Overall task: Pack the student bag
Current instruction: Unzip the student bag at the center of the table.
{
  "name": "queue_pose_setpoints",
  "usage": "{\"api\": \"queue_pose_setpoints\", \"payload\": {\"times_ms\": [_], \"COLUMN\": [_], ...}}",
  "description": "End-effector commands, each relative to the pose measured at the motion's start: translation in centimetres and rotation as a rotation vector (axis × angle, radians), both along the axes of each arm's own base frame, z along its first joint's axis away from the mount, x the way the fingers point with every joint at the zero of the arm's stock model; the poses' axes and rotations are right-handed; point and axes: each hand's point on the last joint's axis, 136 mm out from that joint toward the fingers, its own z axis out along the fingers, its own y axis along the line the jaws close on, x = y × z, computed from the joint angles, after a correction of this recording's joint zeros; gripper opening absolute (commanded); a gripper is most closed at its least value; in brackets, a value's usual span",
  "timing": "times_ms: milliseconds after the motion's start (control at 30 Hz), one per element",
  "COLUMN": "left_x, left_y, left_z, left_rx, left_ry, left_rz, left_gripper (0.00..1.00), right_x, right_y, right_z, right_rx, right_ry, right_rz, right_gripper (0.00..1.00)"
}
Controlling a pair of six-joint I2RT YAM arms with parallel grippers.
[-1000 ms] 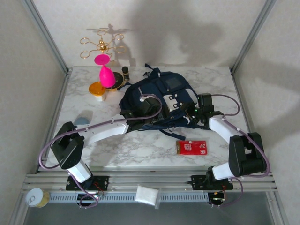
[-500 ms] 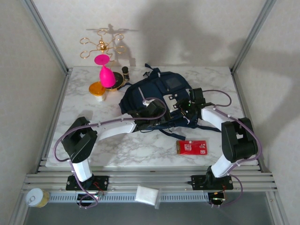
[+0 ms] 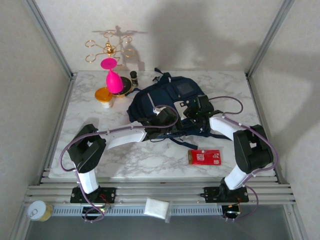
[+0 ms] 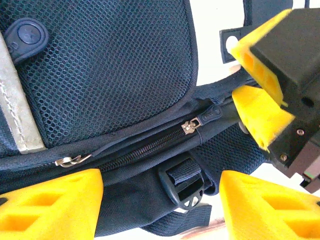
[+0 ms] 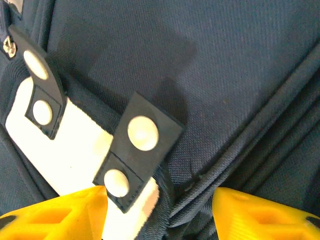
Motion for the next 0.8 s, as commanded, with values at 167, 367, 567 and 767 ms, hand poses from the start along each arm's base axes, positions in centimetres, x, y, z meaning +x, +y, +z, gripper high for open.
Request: {"api": "queue_pose_setpoints", "payload": {"times_ms": [167,367,567,767], "left_x": [-0.2,-0.2,0.5,1.3], "left_y": [-0.6,-0.9,-0.2,-0.5], "left_z": [0.1,0.9,1.8,3.0], "left_rx": [-0.01,-0.033,0.032,0.054], "left_ry": [0.014,0.016,-0.004,-0.019], "left_rz": [0.009,0.008,0.033,0.041], "left_gripper": [0.63,0.63,0.64,0.64], "right_x": [-0.4,1.8,2.0,2.4], "right_y": [0.8,2.4,3.0,3.2], "right_z": [-3.3,0.2,4.7,9.8], "right_rx": [-0.014,0.06,0.221,0.362], "right_ry": [0.096,0.001,-0.111,-0.238], "right_rz": [0.008,0.031,0.048,0.077], "right_gripper": [0.49,0.23,0.0,0.0]}}
